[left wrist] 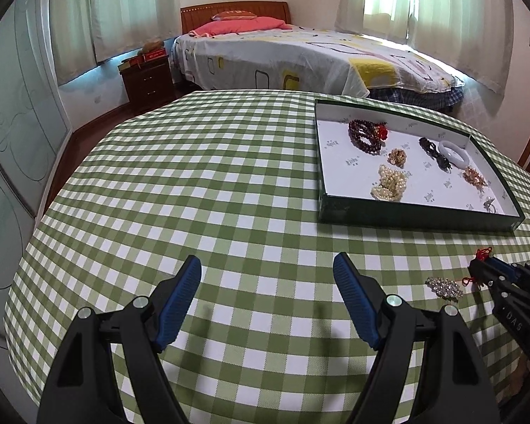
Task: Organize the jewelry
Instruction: 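Move both tools back toward the last jewelry on the table, then grasp the red tassel gold charm with the right tool while the left tool grasps the rhinestone brooch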
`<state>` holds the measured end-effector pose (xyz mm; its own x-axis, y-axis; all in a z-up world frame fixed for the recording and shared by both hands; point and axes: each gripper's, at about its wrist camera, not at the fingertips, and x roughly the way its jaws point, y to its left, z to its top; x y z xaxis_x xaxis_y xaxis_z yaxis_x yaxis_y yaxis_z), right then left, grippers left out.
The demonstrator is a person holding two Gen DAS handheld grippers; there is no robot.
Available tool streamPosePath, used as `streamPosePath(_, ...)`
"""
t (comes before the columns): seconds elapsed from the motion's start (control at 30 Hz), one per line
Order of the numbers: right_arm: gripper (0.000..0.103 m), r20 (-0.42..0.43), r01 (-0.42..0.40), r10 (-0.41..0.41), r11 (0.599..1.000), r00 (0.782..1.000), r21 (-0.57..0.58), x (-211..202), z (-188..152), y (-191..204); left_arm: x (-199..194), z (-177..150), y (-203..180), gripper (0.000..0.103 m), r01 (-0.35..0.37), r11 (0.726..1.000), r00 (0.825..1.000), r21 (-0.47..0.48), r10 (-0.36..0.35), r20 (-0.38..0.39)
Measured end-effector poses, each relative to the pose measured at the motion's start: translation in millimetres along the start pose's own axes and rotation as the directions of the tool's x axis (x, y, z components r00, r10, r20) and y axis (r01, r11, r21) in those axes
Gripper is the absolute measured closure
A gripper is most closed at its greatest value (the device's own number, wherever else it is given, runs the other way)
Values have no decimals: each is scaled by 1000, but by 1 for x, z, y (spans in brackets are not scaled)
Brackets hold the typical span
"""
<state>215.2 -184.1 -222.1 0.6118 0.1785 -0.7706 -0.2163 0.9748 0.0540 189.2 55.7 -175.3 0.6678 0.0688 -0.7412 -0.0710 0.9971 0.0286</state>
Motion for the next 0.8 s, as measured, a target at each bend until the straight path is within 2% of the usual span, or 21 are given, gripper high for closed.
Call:
streamPosePath(0.33, 87, 31, 47, -47, 999, 998, 7, -20, -9, -17, 0, -4, -23, 28, 31, 999, 999, 28, -30, -16)
streamPosePath(0.8, 87, 48, 115, -121, 987, 991, 112, -57, -30, -75, 2, -10, -115, 28, 153, 979, 988, 134, -147, -51)
